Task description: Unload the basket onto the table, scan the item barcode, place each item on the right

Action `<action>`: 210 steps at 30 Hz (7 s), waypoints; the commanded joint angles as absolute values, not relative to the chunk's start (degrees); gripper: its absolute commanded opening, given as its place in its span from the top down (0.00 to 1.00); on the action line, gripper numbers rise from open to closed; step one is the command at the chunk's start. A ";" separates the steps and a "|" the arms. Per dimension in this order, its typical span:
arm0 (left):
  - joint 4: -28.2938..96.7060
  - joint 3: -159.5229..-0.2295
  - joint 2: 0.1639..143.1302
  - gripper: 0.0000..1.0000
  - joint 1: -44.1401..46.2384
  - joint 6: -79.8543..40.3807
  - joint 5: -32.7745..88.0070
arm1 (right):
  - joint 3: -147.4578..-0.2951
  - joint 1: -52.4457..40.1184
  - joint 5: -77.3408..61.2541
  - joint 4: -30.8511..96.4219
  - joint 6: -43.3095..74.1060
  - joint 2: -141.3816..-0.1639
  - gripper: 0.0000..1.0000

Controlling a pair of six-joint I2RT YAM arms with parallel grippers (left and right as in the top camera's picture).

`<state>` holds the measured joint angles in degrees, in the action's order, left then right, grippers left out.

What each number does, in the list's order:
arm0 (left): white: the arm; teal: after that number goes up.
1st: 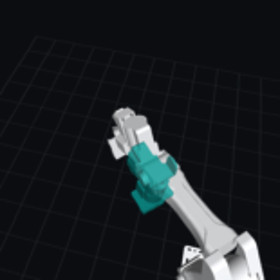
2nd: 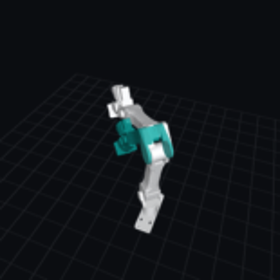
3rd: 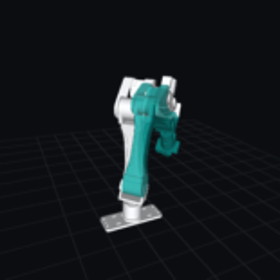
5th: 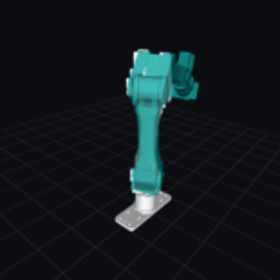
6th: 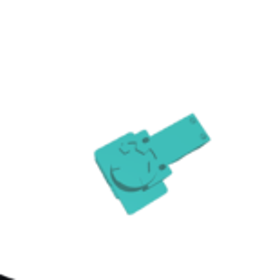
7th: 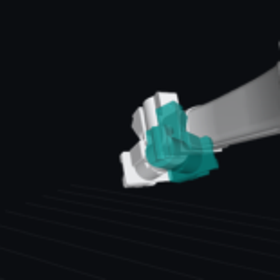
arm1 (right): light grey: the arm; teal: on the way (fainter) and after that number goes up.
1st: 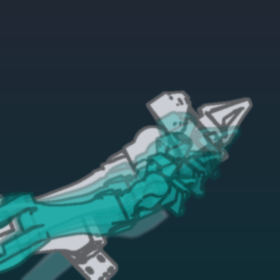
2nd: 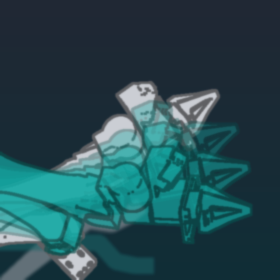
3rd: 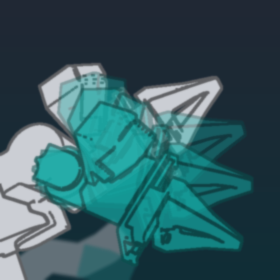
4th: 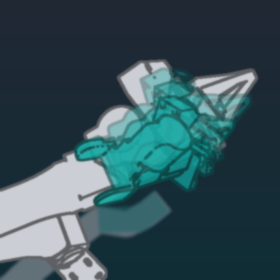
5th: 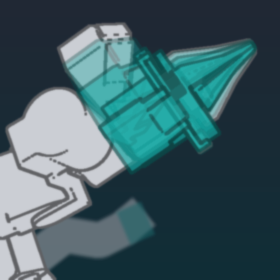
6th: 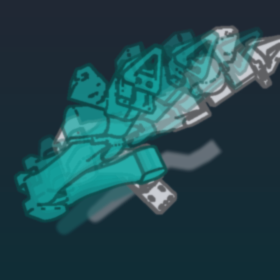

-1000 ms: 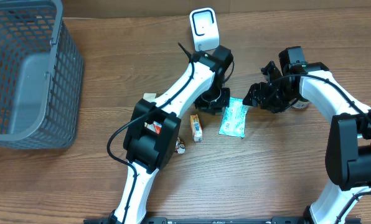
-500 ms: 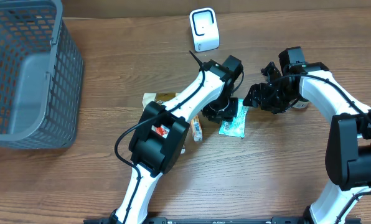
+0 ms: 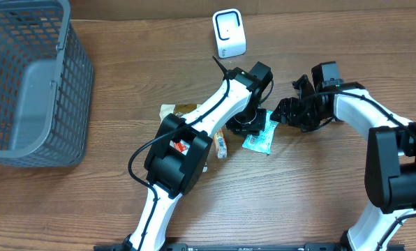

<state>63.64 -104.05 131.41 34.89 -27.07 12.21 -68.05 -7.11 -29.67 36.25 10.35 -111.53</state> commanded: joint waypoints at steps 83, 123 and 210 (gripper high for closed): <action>96.79 -149.01 130.02 0.00 -3.75 -22.70 -19.44 | -89.76 -21.12 -14.70 33.12 -15.46 -94.50 0.96; 96.79 -149.01 130.02 0.00 -3.57 -22.70 -19.44 | -109.32 -27.64 16.86 -19.53 -37.80 -132.09 0.96; 96.66 -149.01 130.02 0.00 -3.57 -22.70 -19.44 | -109.58 -32.56 29.56 -24.53 -33.21 -142.58 0.97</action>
